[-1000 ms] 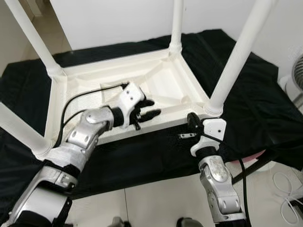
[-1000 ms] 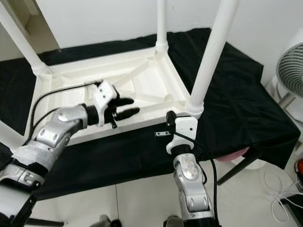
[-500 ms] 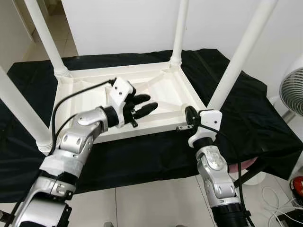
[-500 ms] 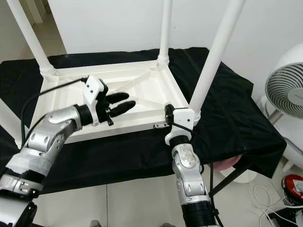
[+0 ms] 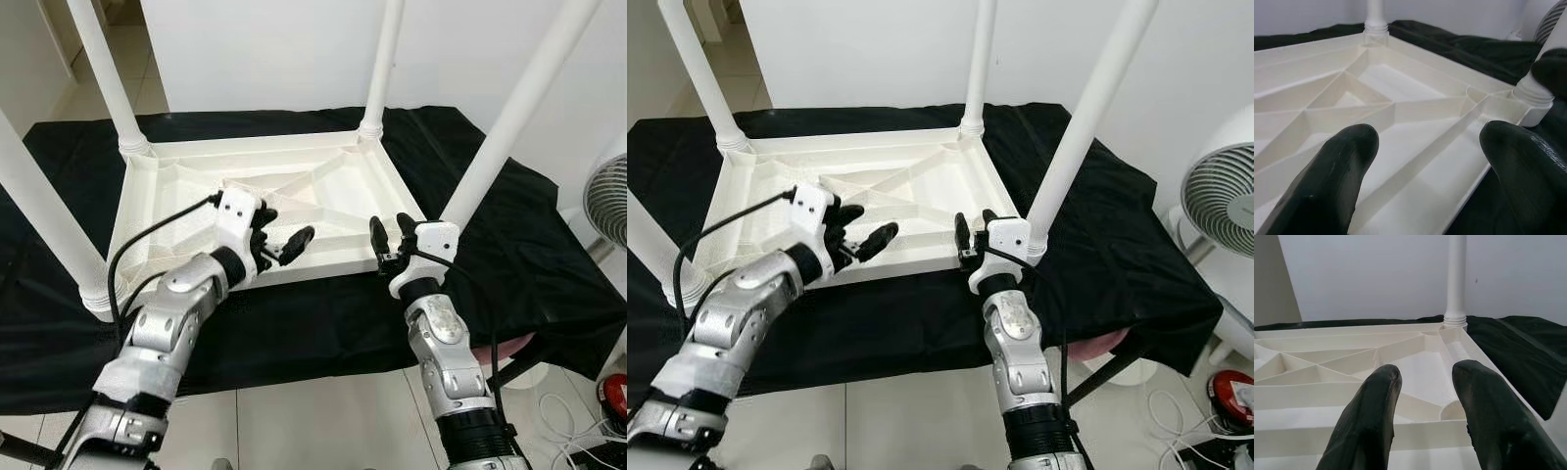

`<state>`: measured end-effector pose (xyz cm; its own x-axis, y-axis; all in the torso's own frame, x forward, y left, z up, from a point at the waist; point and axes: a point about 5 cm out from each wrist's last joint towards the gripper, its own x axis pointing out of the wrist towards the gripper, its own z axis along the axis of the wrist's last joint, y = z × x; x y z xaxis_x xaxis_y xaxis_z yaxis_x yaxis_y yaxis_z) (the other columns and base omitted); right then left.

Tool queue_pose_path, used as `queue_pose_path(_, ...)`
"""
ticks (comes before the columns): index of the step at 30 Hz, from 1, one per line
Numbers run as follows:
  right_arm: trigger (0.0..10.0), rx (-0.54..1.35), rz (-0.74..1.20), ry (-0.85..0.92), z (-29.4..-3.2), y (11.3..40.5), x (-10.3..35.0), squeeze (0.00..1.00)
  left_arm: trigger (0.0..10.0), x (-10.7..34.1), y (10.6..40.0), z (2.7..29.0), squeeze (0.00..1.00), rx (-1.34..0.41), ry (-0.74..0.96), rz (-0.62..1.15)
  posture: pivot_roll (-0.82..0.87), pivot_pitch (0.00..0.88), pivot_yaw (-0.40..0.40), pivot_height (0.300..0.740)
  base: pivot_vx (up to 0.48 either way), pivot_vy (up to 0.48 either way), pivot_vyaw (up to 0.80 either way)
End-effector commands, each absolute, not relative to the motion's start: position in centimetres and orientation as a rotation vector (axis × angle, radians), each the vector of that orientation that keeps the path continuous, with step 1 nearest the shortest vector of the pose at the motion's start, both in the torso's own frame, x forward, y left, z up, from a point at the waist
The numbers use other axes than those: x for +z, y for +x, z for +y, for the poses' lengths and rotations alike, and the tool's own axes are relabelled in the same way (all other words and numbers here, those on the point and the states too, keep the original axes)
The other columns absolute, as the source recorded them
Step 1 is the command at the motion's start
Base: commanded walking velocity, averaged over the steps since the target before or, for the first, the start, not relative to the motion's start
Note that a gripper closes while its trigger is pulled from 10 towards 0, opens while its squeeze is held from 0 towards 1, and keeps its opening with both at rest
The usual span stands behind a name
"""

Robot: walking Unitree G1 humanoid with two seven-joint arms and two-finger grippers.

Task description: Building children table

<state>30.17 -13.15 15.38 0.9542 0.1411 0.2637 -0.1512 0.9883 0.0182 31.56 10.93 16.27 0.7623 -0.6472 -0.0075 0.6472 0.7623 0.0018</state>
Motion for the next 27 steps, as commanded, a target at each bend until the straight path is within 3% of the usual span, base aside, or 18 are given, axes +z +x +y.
queue_pose_path(1,10.0,0.140,-0.255,0.035,-13.3,30.1,14.9,0.00,10.0,15.2,30.6,10.4,0.00,-0.796,0.039,0.061,-0.07,0.000,-0.005,0.740,0.000,0.000,0.00)
queue_pose_path(17,10.0,0.129,-0.269,0.000,-14.3,29.8,15.0,0.00,10.0,12.0,29.3,10.2,0.00,-0.854,0.120,0.180,-0.10,0.000,0.006,0.740,0.000,0.000,0.00)
queue_pose_path(27,10.0,0.096,-0.274,-0.003,-14.8,29.4,15.0,0.00,10.0,11.5,31.4,10.3,0.00,-0.681,0.122,0.184,-0.13,0.000,0.014,0.740,0.000,0.000,0.00)
